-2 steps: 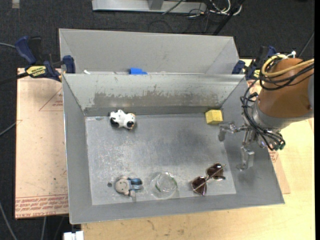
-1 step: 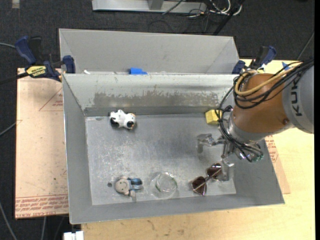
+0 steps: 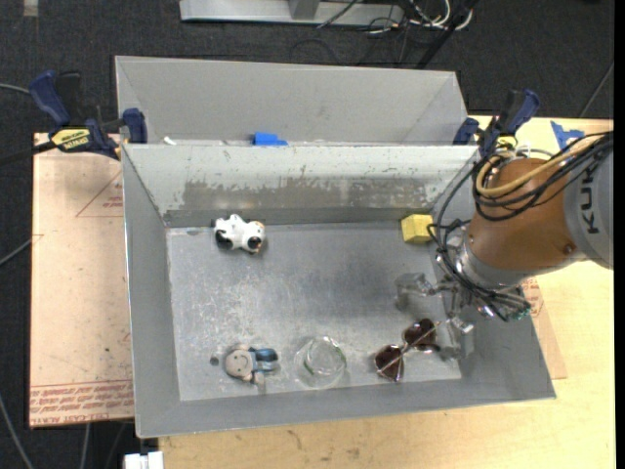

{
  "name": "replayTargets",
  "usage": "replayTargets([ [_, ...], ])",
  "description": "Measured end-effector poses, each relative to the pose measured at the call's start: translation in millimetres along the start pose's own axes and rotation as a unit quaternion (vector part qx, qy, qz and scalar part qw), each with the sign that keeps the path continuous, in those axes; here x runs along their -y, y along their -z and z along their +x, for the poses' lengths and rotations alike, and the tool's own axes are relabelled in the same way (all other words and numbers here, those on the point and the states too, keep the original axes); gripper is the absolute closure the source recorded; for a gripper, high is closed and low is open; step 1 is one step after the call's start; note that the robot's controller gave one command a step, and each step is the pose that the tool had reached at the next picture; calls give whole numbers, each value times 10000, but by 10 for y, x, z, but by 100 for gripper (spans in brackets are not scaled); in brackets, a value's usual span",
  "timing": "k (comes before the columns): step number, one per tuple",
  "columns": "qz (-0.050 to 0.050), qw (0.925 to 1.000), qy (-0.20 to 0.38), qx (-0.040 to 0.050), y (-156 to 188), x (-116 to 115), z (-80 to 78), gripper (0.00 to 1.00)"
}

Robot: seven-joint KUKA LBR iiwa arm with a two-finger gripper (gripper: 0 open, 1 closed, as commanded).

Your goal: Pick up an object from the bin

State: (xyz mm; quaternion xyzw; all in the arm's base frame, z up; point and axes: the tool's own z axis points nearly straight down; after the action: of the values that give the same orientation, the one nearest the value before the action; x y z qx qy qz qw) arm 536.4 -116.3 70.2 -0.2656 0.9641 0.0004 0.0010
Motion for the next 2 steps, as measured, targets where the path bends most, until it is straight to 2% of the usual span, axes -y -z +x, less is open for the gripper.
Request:
replayTargets([
  [1, -3, 9999, 133, 1, -4, -349, 85, 100],
  [2, -3, 9999, 133, 1, -4, -349, 85, 100],
])
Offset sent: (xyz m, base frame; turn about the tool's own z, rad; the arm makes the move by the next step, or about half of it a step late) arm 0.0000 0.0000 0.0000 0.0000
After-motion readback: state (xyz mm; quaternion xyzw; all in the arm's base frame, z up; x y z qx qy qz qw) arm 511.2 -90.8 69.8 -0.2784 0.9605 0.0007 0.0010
